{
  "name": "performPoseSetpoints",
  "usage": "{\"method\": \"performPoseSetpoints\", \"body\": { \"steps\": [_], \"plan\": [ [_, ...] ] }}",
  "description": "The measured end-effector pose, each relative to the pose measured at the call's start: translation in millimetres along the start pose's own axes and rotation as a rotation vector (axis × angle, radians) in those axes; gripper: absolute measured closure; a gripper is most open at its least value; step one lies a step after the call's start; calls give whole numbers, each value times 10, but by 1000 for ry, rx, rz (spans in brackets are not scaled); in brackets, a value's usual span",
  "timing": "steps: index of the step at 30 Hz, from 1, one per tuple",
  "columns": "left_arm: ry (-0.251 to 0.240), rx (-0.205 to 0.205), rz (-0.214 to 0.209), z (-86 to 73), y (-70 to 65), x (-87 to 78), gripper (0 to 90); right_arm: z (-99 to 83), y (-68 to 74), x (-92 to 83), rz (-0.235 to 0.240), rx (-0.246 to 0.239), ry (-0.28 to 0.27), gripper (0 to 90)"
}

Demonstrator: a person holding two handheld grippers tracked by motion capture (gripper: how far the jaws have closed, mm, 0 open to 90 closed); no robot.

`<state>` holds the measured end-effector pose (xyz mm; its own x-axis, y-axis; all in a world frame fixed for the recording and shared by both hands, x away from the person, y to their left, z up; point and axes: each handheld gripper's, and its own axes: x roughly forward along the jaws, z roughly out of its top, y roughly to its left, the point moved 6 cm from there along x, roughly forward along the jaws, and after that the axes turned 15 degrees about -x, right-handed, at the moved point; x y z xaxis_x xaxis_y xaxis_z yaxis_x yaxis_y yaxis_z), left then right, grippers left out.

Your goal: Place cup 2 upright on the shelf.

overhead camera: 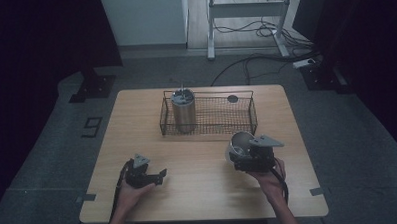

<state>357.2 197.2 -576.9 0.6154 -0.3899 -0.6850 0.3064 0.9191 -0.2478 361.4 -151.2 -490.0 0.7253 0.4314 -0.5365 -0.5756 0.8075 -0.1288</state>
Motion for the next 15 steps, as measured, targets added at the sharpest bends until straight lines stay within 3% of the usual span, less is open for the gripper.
{"method": "performPoseSetpoints", "body": {
  "steps": [15],
  "plan": [
    [17,9,-2,-50,-34,30,100,302,-86,-34,10,-7,-19,76]
  ]
}}
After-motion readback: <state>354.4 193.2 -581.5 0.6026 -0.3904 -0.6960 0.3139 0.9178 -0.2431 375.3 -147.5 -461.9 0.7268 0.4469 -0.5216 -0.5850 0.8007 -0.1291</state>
